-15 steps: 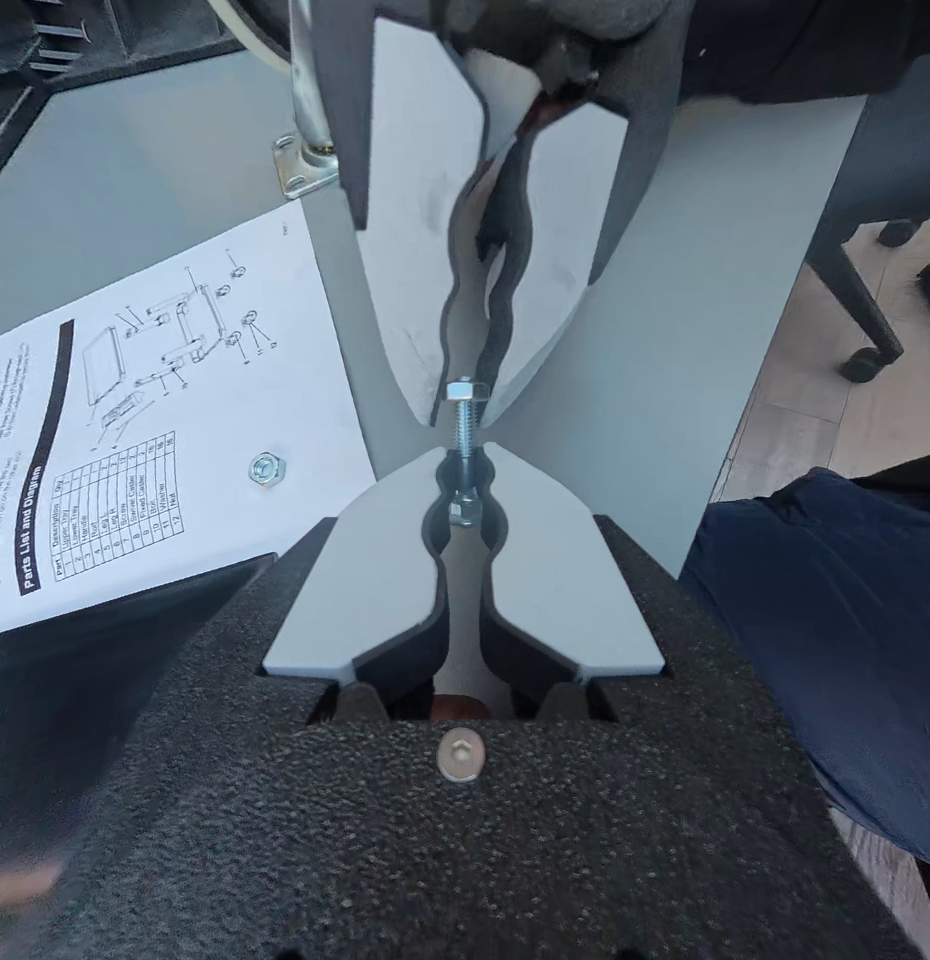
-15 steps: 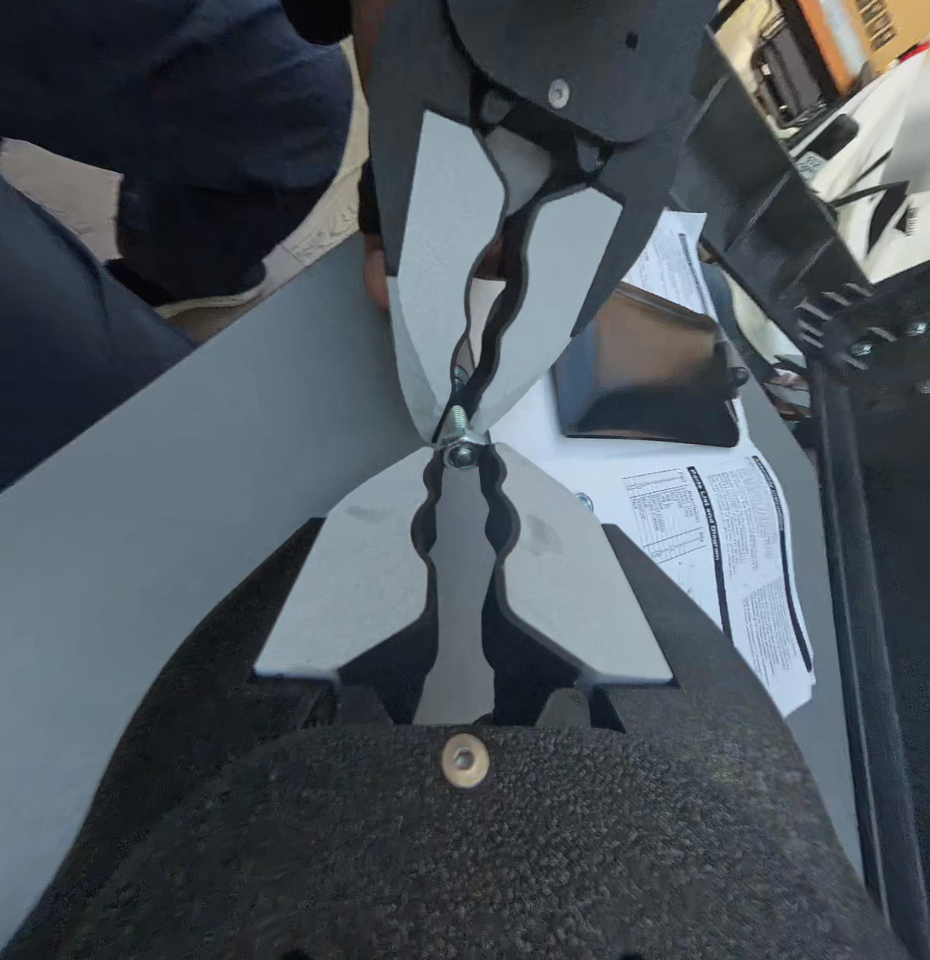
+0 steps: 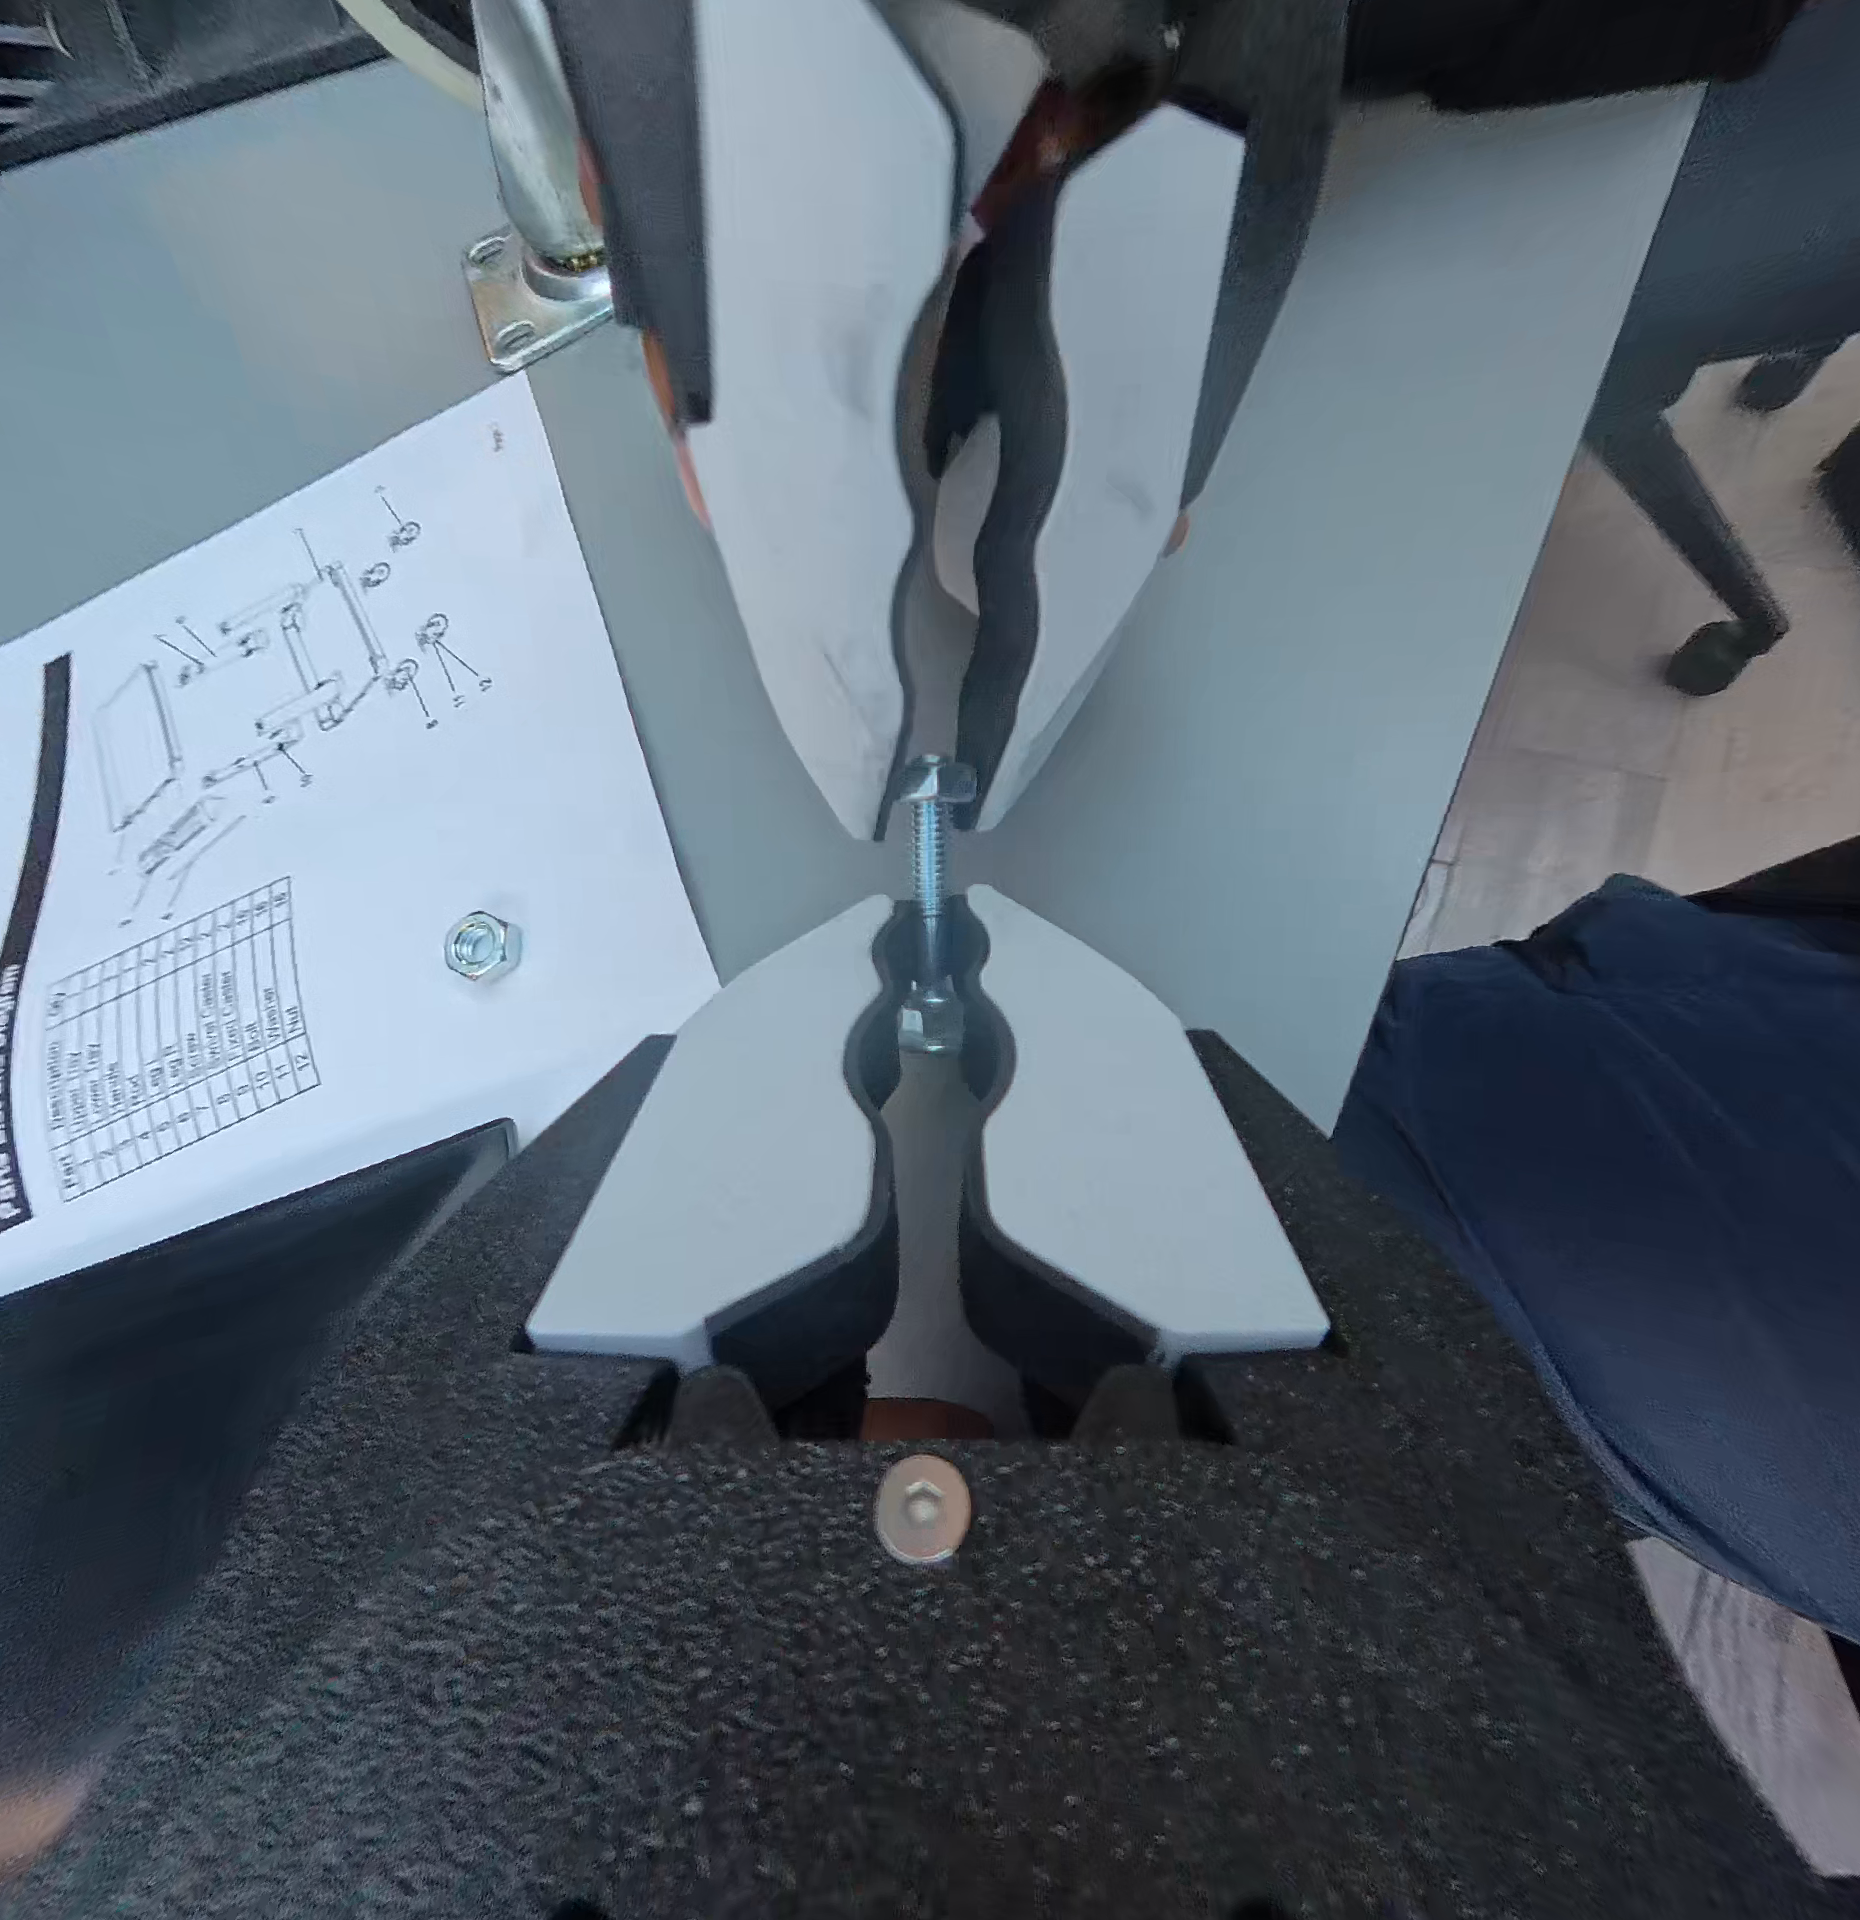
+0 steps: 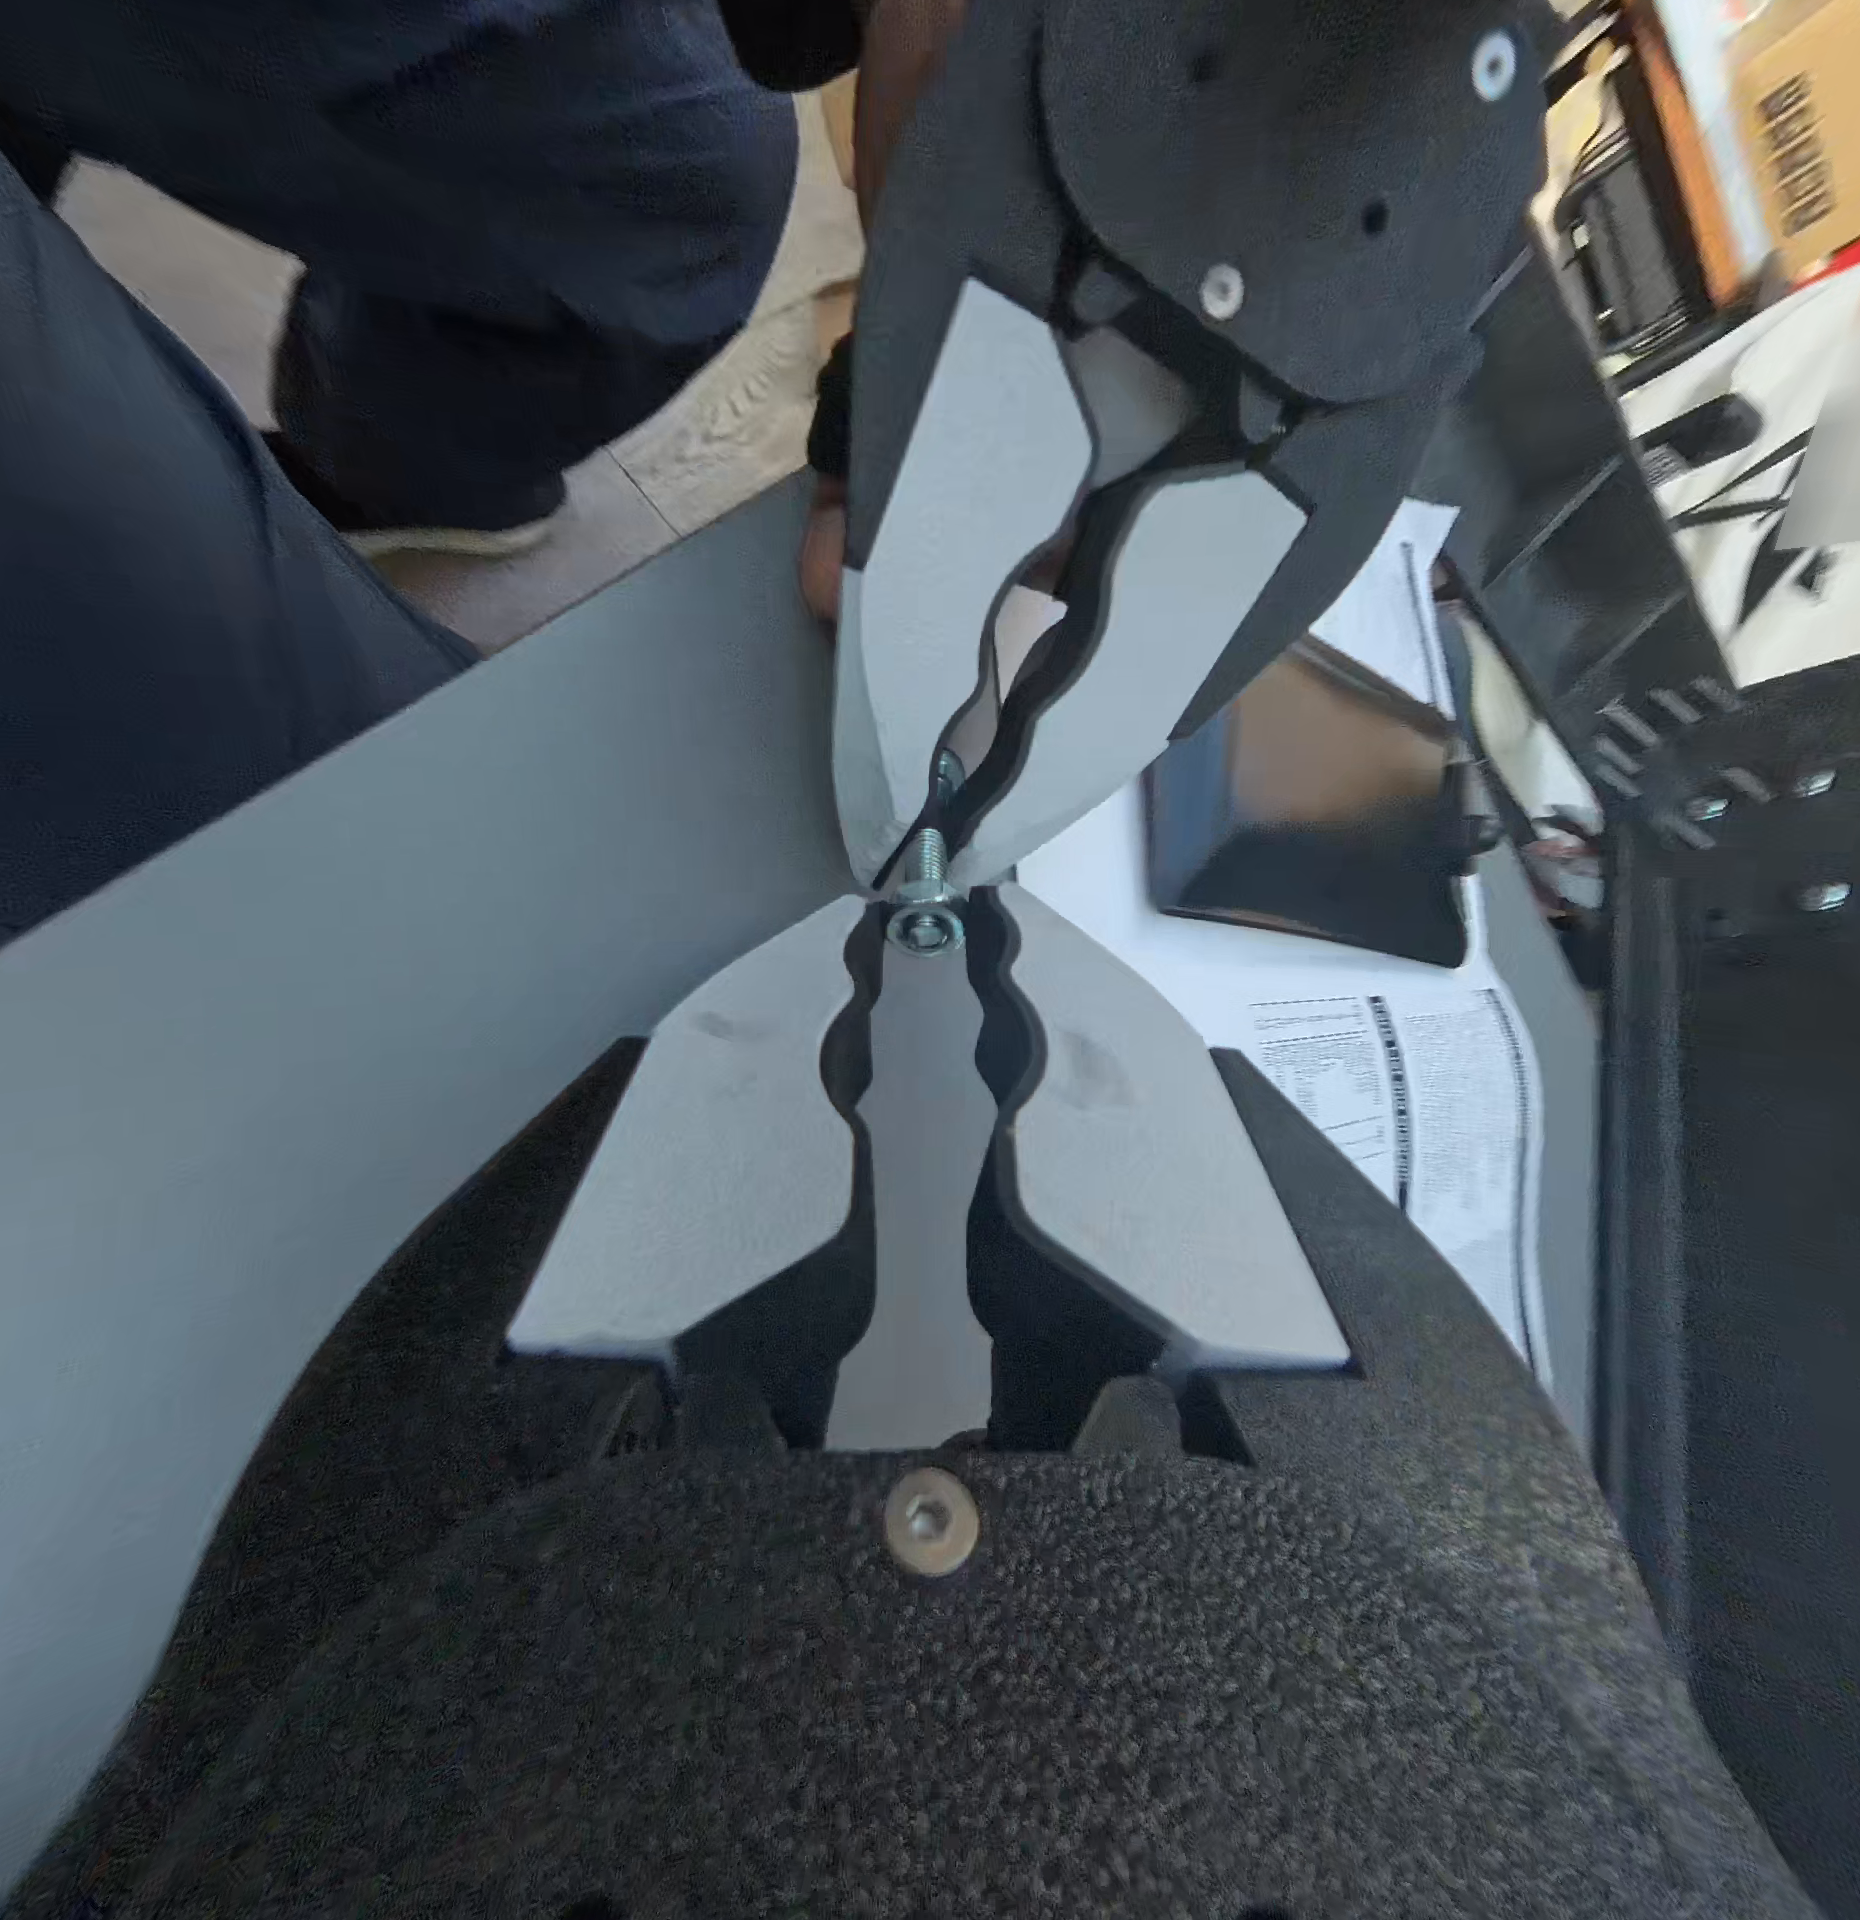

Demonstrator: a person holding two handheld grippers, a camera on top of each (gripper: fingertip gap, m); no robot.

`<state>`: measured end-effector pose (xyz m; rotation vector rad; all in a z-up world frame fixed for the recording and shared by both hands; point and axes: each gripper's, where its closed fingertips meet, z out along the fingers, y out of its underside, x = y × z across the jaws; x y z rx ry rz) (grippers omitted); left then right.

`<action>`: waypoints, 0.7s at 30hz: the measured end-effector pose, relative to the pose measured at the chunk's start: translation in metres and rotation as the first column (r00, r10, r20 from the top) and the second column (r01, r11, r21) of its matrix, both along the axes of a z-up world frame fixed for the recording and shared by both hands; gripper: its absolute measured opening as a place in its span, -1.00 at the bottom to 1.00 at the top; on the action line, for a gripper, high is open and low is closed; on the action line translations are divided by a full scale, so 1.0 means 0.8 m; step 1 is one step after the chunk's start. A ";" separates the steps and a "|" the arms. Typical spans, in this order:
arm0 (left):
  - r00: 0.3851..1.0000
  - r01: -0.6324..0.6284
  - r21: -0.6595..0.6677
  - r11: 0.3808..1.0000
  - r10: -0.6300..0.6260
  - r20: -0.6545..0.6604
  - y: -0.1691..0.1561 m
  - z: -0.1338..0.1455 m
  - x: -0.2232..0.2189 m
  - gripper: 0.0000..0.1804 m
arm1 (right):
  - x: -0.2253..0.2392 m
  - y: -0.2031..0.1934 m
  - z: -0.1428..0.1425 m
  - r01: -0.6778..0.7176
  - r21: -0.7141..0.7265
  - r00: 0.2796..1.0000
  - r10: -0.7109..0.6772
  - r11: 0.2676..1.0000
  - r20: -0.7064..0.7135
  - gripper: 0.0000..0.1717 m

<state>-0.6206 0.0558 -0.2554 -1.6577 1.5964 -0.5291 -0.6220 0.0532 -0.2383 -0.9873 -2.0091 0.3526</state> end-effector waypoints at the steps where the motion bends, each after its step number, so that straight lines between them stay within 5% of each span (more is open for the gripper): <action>1: 1.000 0.005 -0.033 0.999 -0.004 0.018 0.000 0.002 0.000 -0.93 | -0.001 0.002 0.002 0.001 0.082 1.000 0.000 0.997 -0.013 -0.81; 3: 0.998 -0.003 -0.045 0.999 0.005 0.058 0.002 0.008 -0.001 -0.93 | -0.002 0.005 0.009 0.039 0.019 0.998 -0.038 0.999 -0.046 -0.80; 7: 0.996 -0.073 0.080 0.994 0.068 0.063 0.011 0.012 -0.003 -0.93 | -0.001 0.002 0.010 0.095 -0.361 0.994 -0.109 0.928 -0.017 -0.53; 9: 0.995 -0.097 0.144 0.985 0.092 0.044 0.015 0.010 -0.003 -0.93 | -0.002 0.001 0.007 0.118 -0.456 0.992 -0.127 0.882 0.010 -0.72; 12: 0.998 -0.068 0.170 0.983 0.067 0.013 0.009 0.005 -0.002 -0.93 | 0.001 0.002 -0.002 0.119 -0.386 0.993 -0.113 0.915 0.038 -0.84; 14: 1.000 -0.013 0.101 0.995 0.012 0.010 0.000 0.003 0.000 -0.93 | 0.002 -0.001 -0.003 0.034 -0.142 0.999 -0.032 0.989 0.019 -0.83; 16: 0.999 0.037 -0.006 0.999 -0.037 0.025 -0.007 0.003 0.000 -0.93 | -0.001 -0.001 0.002 -0.050 0.179 0.999 0.052 0.983 -0.008 -0.83; 17: 0.998 0.047 -0.043 0.998 -0.045 0.045 -0.008 0.006 0.000 -0.93 | -0.001 0.000 0.006 -0.044 0.213 0.999 0.049 0.976 -0.019 -0.83; 21: 0.996 -0.014 0.021 1.000 0.012 0.092 0.002 0.015 -0.002 -0.93 | 0.000 0.008 0.017 0.060 -0.087 0.995 -0.066 0.994 -0.072 -0.64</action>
